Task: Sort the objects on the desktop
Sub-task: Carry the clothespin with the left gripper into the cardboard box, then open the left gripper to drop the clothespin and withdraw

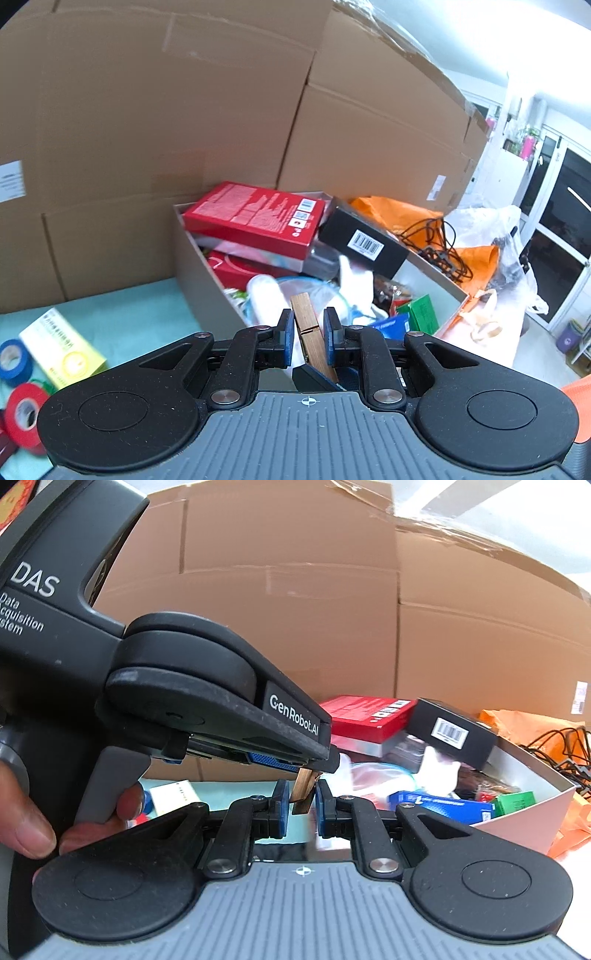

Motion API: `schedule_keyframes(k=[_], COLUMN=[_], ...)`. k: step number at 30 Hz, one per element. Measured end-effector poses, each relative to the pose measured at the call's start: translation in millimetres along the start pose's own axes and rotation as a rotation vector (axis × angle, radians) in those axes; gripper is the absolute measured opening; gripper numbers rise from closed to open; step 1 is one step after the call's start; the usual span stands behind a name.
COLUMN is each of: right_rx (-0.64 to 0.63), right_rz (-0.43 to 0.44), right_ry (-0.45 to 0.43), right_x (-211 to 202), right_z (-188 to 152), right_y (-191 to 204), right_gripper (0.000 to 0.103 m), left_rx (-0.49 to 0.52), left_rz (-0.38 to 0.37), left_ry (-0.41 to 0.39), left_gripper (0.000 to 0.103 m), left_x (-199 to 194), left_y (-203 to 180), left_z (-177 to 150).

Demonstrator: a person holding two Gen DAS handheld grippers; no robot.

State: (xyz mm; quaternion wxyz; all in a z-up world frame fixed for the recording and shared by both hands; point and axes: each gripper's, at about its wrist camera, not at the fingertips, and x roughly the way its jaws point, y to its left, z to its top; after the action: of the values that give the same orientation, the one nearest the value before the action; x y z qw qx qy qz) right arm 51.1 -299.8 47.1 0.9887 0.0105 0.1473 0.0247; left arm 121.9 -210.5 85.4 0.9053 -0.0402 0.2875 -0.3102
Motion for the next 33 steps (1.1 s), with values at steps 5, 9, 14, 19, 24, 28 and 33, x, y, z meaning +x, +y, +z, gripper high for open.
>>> schedule_keyframes(k=[5, 9, 14, 19, 24, 28, 33], right_rx=[0.006, 0.011, 0.006, 0.004, 0.006, -0.015, -0.018], right_rz=[-0.025, -0.04, -0.071, -0.117, -0.145, -0.176, -0.161], right_ry=[-0.001, 0.002, -0.019, -0.037, -0.062, -0.048, -0.041], right_x=[2.5, 11.7, 12.3, 7.6, 3.4, 1.9, 1.3], right_z=[-0.1, -0.2, -2.2, -4.9, -4.4, -5.5, -4.9], right_y=[-11.0, -17.6, -19.6, -21.4, -21.9, -16.2, -15.2], right_gripper=[0.017, 0.017, 0.034, 0.068, 0.09, 0.101, 0.103], left_rx=[-0.019, -0.029, -0.044, -0.028, -0.032, -0.042, -0.038], left_rz=[-0.028, -0.048, -0.048, -0.014, -0.003, 0.014, 0.036], left_ry=[0.008, 0.015, -0.012, -0.114, -0.112, -0.107, -0.112], left_gripper=[0.012, 0.012, 0.077, 0.103, 0.103, 0.103, 0.103], left_x=[21.4, 33.3, 31.8, 12.3, 3.2, -3.0, -12.2], left_y=[1.8, 4.3, 7.3, 7.9, 9.9, 12.6, 16.6], left_z=[8.1, 10.9, 9.4, 4.0, -2.9, -9.7, -17.9])
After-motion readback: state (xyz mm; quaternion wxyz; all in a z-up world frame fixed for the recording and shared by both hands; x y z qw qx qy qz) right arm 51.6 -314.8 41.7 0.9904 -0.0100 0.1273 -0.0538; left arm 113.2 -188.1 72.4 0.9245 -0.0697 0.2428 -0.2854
